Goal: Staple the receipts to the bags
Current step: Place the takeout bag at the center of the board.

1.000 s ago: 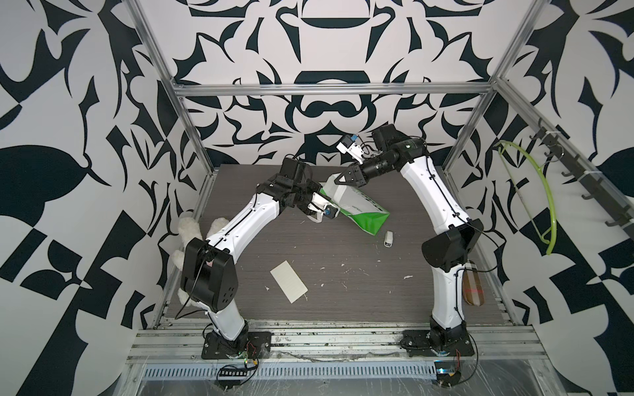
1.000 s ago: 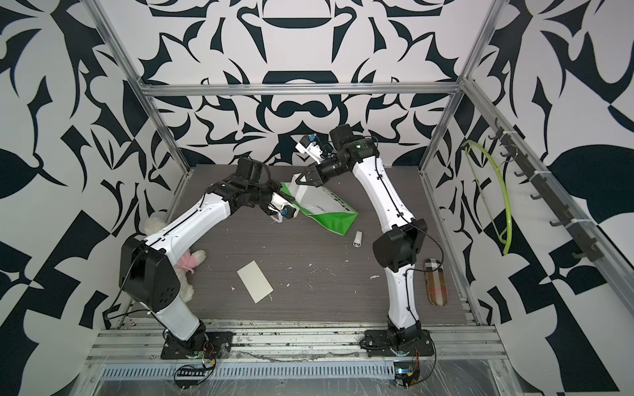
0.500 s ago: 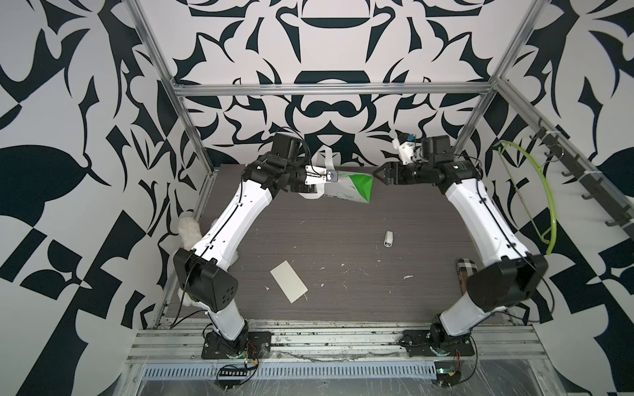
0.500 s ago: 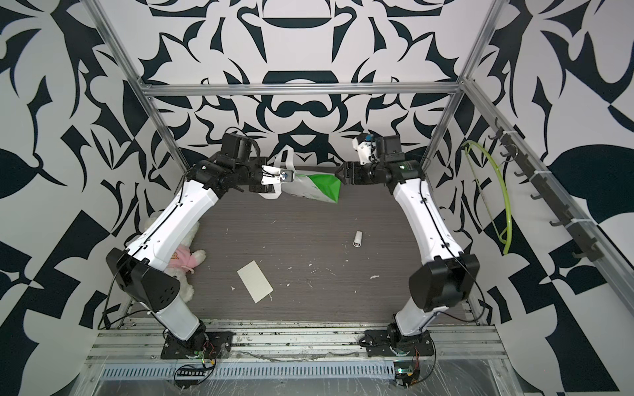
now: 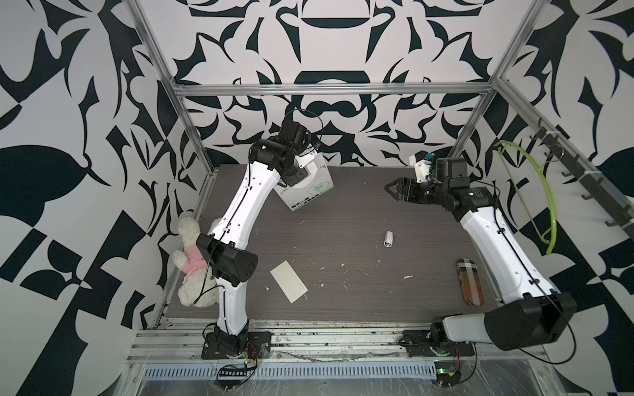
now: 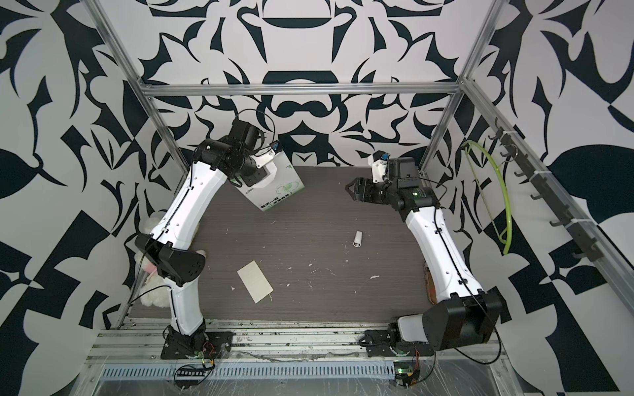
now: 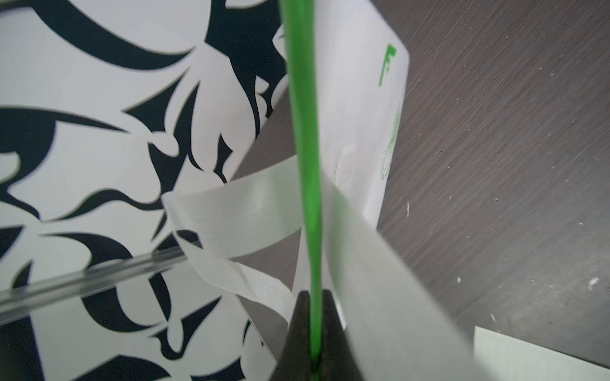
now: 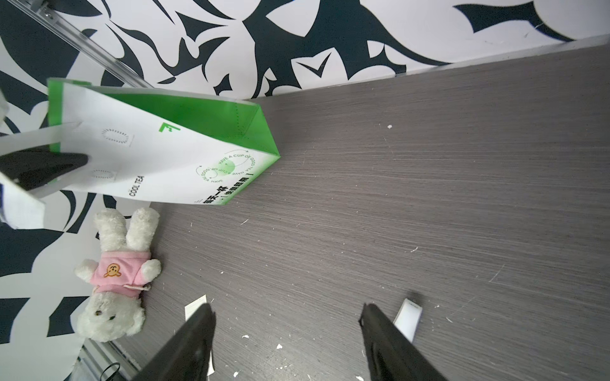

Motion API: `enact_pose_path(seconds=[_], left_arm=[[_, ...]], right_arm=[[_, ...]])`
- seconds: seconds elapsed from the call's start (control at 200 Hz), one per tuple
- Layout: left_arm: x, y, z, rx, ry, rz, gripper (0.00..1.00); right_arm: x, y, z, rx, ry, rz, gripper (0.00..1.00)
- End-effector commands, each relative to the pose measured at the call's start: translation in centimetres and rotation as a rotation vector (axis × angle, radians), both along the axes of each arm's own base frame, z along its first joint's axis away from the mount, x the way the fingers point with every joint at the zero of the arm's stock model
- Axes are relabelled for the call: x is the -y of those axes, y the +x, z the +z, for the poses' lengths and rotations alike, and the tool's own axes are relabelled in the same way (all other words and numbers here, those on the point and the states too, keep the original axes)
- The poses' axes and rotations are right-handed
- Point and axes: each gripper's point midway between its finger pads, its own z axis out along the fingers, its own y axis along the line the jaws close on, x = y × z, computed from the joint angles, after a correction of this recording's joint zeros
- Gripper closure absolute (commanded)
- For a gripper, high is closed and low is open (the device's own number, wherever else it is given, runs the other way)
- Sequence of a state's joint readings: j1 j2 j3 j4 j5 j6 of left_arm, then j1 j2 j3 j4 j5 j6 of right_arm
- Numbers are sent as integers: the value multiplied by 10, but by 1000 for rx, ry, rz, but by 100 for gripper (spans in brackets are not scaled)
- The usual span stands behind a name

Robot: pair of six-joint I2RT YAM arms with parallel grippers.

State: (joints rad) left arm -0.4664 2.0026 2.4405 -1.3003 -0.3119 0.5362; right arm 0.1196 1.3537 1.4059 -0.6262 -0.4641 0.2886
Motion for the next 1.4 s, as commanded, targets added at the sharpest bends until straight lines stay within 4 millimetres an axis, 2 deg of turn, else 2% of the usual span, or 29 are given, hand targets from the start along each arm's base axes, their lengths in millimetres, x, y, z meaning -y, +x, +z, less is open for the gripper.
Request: enact_pose_path(seconds=[0.0,0.105,0.205,0.415,0.62,0.73,0.785,0.85,0.895,1.11,1.24,1.394], left_arm=[[-41,-26,-1,-118,-82,265,100],[-50,-28,2,-149,-214,364,100],[-63,-27,-2,-171,-246,439,100],[-102,-25,-29,-221,-108,569,100],[-119,-26,-45,-262,-55,628,100],[-121,-22,-56,-280,-25,633,82],[-123,-19,-58,-271,-10,643,61],[-124,-15,-58,-262,-6,642,45],[-124,-13,-57,-251,-7,641,38],[-134,-3,-36,-149,9,646,27],[-142,-3,-25,-113,6,648,26],[-141,-6,-22,-114,-7,634,26]], right_arm=[[-6,-12,15,46,25,36,28],[-4,-18,12,45,6,41,29],[-4,-22,7,31,5,47,30],[-16,-32,-7,16,21,126,31],[-21,-37,-16,10,20,155,33],[-25,-37,-21,-4,14,164,34],[-28,-37,-23,-9,10,166,34],[-30,-37,-24,-13,5,170,34],[-33,-37,-25,-15,2,177,34],[-43,-34,-30,-44,22,187,34],[-48,-32,-30,-58,63,187,34],[-50,-29,-30,-57,71,186,35]])
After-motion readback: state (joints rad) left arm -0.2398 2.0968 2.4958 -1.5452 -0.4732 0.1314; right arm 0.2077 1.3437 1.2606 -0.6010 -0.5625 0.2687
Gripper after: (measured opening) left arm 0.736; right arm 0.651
